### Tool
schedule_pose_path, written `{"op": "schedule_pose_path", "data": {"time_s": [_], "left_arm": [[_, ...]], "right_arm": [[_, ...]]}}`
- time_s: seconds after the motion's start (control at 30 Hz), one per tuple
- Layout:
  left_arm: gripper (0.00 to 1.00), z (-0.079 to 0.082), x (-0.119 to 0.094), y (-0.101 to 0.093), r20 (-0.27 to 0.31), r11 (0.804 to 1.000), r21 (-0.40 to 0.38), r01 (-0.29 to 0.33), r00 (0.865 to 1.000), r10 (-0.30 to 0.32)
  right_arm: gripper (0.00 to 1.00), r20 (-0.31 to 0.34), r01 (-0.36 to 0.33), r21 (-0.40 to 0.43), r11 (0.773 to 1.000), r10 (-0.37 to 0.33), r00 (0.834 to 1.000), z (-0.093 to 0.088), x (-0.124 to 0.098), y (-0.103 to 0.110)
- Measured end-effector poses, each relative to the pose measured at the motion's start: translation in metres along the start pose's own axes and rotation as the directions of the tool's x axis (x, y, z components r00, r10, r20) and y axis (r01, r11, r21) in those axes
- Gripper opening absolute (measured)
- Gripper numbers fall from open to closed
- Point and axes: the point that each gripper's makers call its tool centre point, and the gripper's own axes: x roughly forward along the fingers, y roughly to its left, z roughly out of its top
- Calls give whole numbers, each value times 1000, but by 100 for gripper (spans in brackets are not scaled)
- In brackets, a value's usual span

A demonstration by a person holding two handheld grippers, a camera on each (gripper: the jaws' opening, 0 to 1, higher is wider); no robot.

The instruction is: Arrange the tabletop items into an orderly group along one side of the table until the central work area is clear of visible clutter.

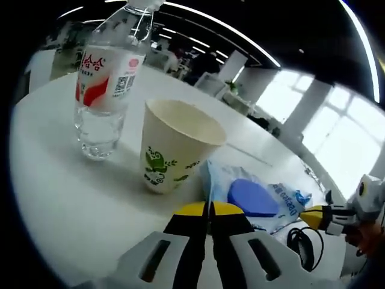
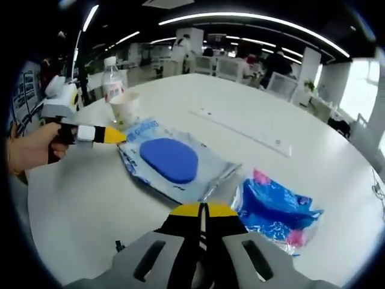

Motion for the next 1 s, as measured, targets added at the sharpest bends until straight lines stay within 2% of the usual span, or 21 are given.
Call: {"op": "schedule_pose_path", "data": {"time_s": [0.2, 0.6, 1.0], "left_arm": [[1, -2, 1, 2, -5, 1000, 11, -2, 1000, 2], [5, 0, 1, 4, 19, 1000, 29, 6, 1000, -6], [16, 1, -3, 9, 29, 998, 61, -12, 1000, 10]], "right_arm": [[0, -11, 1, 21, 1000, 0, 1000, -7, 4, -1], [0, -11, 12, 38, 999, -12, 1000, -10, 7, -1], [1, -19, 26, 66, 997, -24, 1000, -14, 8, -3]]}}
